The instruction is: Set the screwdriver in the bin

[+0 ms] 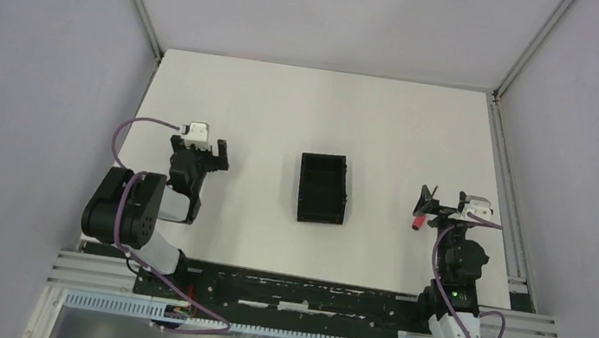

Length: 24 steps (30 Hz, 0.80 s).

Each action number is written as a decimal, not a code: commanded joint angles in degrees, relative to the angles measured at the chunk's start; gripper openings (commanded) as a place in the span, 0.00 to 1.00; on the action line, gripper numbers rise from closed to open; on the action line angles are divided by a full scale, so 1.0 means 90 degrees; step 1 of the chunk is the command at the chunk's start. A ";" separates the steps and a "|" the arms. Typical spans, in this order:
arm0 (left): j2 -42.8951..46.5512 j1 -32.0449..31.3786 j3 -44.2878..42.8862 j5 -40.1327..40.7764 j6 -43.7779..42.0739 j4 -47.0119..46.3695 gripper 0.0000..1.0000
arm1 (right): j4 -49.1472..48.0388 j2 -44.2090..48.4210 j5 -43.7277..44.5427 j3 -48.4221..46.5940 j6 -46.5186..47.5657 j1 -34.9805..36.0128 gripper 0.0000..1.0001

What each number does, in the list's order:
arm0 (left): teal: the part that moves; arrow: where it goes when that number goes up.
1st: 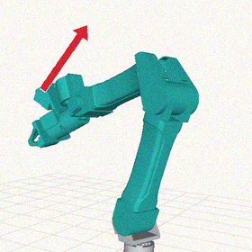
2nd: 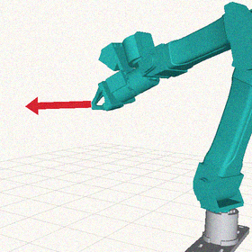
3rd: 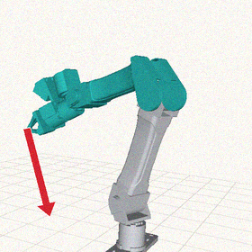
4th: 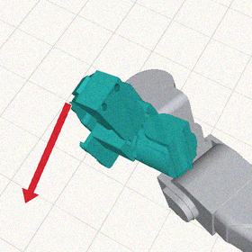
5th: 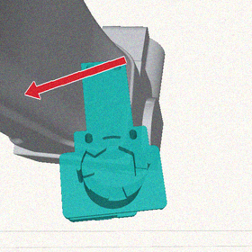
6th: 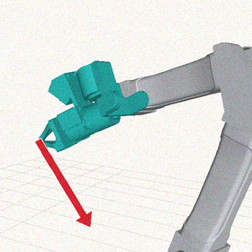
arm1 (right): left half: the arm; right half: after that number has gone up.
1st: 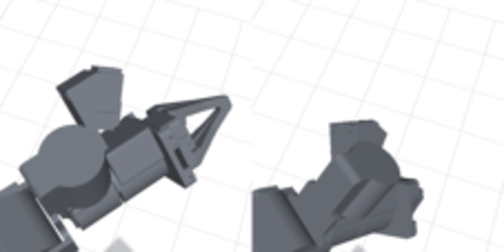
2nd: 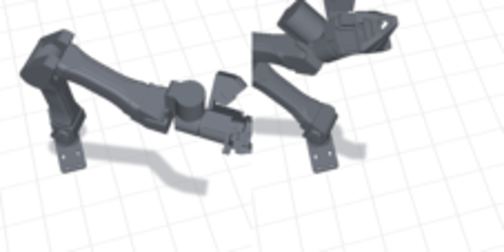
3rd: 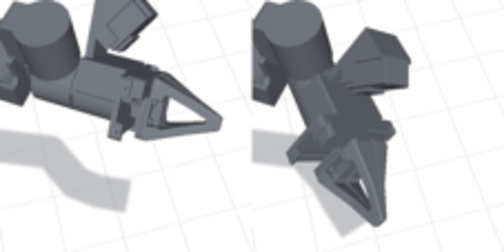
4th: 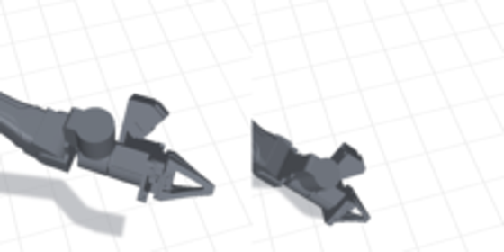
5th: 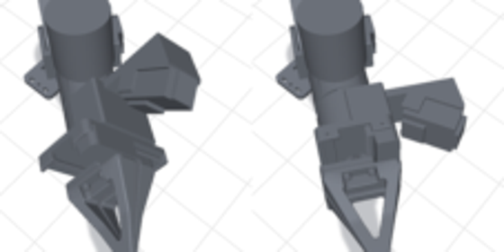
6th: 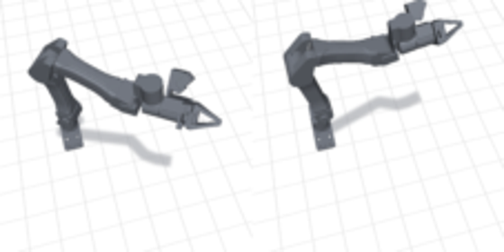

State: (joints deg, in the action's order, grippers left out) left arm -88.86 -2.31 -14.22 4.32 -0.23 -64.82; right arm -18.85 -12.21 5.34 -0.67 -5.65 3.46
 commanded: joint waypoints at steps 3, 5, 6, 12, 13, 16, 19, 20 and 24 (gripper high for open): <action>0.0098 0.0031 -0.0021 -0.0017 0.0123 -0.0220 1.00 | 0.0203 -0.0045 0.0241 -0.0098 -0.0082 -0.0025 0.98; 0.0093 0.0033 -0.0022 -0.0014 0.0123 -0.0220 1.00 | 0.0450 -0.0239 0.0323 -0.0674 -0.0236 -0.0023 0.98; 0.0097 0.0029 -0.0022 -0.0019 0.0123 -0.0220 1.00 | 0.0658 -0.0435 0.0430 -0.1089 -0.0277 -0.0023 0.98; 0.0098 0.0031 -0.0019 -0.0020 0.0123 -0.0220 1.00 | 0.3862 -0.3036 0.1387 -0.4628 -0.0446 -0.0021 0.98; 0.0098 0.0036 -0.0014 -0.0012 0.0123 -0.0220 1.00 | 0.4409 -0.3646 0.1437 -0.5359 -0.0451 -0.0022 0.98; 0.0099 0.0033 -0.0021 -0.0013 0.0123 -0.0225 1.00 | 0.5810 -0.5281 0.1250 -0.6876 -0.0252 -0.0019 0.98; 0.0099 0.0032 -0.0020 -0.0013 0.0123 -0.0217 1.00 | 0.6337 -0.6314 0.0942 -0.7330 -0.0136 -0.0030 0.98; 0.0105 0.0032 -0.0013 -0.0016 0.0123 -0.0227 1.00 | 0.6349 -0.6524 0.0892 -0.7276 -0.0134 -0.0043 0.98; 0.0102 0.0032 -0.0019 -0.0012 0.0123 -0.0221 1.00 | 0.6058 -0.7300 0.0699 -0.6623 -0.0134 -0.0063 0.97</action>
State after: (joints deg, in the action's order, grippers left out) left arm -88.86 -2.31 -14.20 4.32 -0.25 -64.82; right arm 27.22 -72.93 13.32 -65.17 -7.60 3.31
